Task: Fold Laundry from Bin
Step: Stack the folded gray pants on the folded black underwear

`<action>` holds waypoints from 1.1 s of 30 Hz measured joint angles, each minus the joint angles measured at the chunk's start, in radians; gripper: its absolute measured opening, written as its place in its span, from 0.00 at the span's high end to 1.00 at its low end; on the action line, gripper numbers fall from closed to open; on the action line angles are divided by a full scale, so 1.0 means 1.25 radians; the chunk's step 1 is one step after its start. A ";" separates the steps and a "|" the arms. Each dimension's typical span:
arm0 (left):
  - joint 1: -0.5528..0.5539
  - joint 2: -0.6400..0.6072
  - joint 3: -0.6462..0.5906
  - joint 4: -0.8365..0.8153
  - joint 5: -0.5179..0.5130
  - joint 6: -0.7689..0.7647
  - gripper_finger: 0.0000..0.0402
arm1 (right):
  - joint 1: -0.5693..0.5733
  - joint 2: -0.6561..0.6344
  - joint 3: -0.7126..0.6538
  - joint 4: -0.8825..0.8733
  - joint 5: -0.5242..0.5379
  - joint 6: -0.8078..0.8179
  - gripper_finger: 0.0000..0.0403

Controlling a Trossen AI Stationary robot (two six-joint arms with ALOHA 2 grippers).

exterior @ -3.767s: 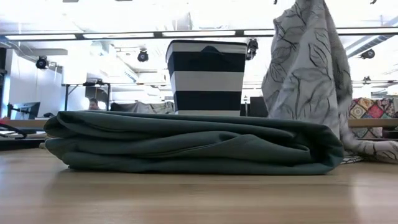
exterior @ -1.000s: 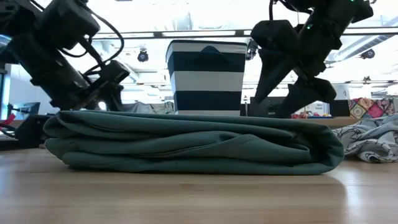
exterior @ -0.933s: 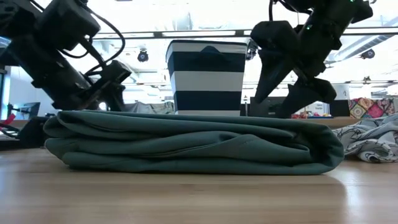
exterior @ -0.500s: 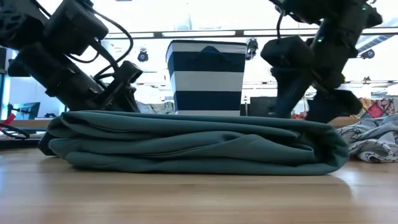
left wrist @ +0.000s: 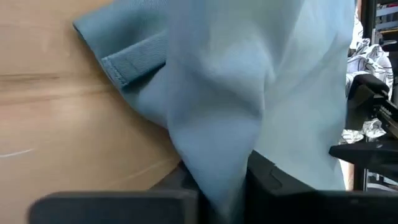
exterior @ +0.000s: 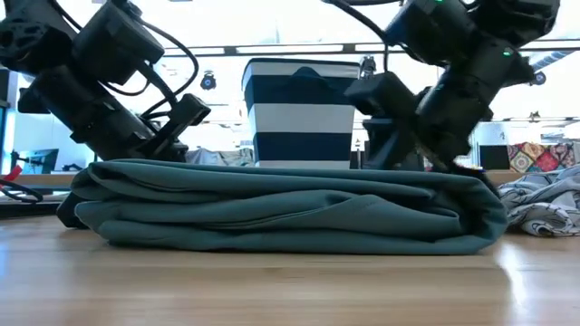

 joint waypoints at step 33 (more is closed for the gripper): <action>0.400 -0.007 0.612 -0.842 0.070 0.502 0.97 | 0.011 -0.228 0.061 -0.259 0.081 -0.052 0.33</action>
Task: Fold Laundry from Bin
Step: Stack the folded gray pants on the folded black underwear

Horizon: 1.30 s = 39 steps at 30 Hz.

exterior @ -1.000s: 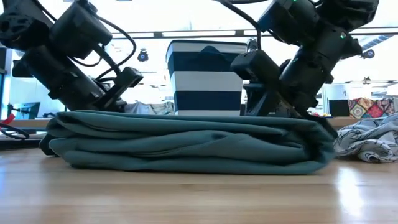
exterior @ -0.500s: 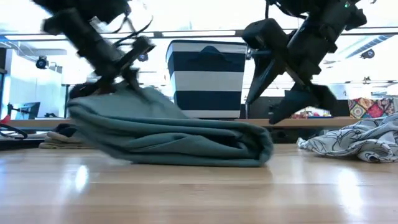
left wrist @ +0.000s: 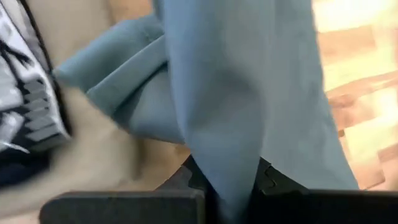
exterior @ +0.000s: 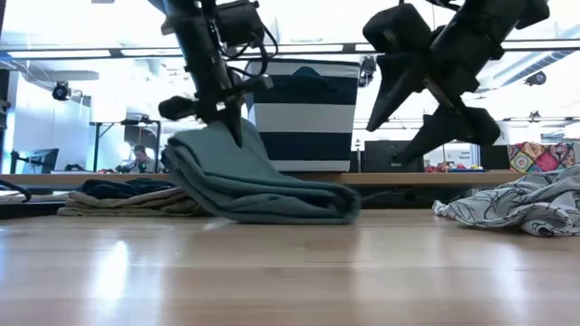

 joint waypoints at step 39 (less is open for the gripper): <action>0.488 -0.028 0.365 -0.495 0.093 0.302 0.96 | 0.015 0.006 0.000 -0.025 0.039 -0.143 0.33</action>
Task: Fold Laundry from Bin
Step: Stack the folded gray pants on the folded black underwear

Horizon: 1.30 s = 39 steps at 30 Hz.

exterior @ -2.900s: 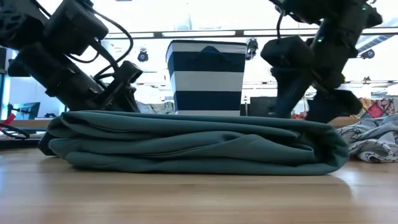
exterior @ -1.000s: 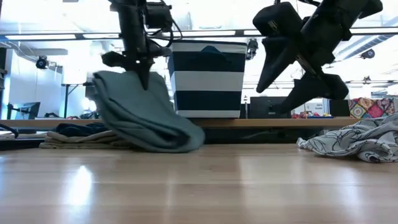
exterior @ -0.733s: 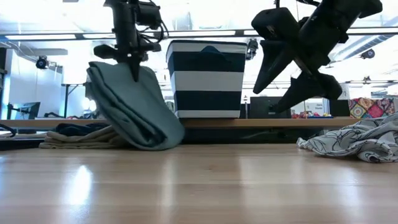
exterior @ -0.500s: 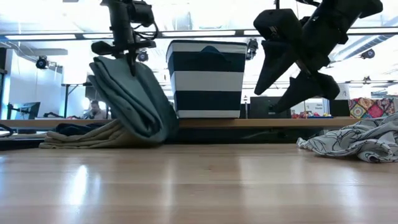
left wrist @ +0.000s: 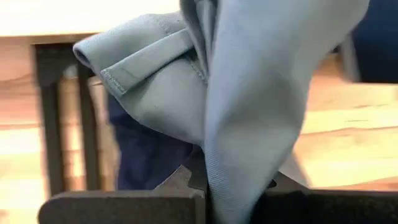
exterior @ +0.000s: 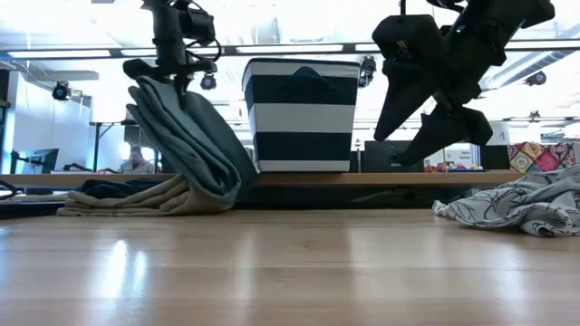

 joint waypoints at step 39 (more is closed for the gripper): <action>0.071 0.205 -0.104 -0.067 -0.306 0.245 0.57 | 0.064 0.000 0.000 0.009 -0.021 0.063 0.33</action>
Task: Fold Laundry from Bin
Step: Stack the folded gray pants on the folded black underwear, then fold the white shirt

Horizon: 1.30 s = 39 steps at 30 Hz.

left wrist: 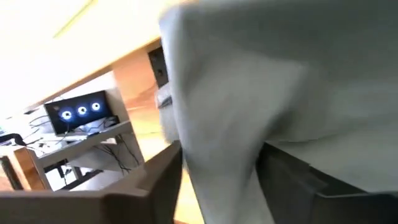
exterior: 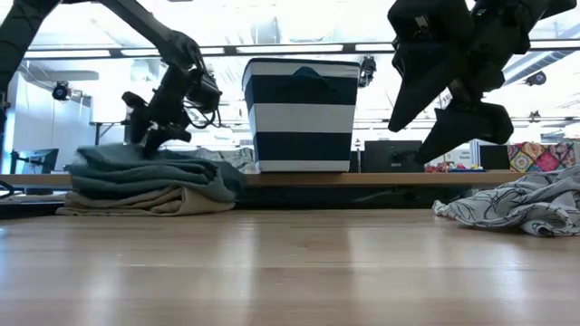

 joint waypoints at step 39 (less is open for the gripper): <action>-0.486 -0.299 -0.615 0.420 0.399 -0.509 0.42 | 0.045 -0.015 0.000 0.062 -0.057 -0.050 0.33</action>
